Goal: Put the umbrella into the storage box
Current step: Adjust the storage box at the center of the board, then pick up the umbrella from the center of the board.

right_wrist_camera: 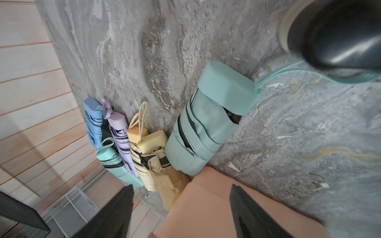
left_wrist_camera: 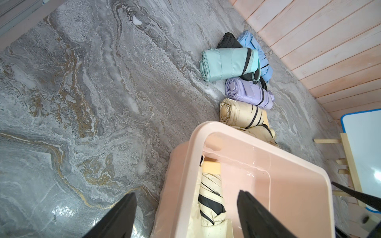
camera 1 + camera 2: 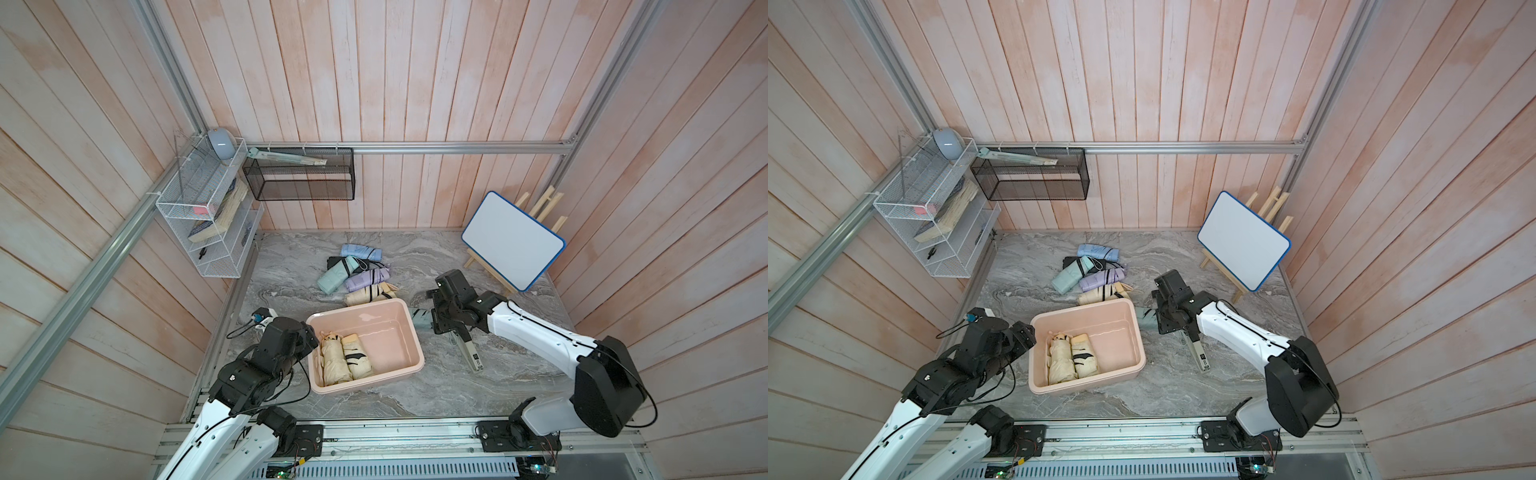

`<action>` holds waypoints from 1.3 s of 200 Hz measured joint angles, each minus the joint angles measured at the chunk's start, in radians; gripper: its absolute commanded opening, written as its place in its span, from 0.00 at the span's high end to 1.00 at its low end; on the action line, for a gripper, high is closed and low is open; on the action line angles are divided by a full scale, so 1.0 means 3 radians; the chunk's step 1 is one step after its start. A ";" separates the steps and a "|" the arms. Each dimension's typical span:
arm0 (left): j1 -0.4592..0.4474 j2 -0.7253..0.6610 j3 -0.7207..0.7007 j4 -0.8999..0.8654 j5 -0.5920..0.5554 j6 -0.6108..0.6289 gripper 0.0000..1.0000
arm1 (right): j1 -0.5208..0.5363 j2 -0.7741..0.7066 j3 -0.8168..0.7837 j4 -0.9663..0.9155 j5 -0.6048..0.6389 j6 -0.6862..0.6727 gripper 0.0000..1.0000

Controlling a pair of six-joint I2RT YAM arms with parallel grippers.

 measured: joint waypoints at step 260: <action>0.0000 0.0041 0.0178 0.0028 -0.0120 0.0228 0.13 | -0.0100 0.1335 0.0708 -0.0249 -0.0383 0.0482 0.20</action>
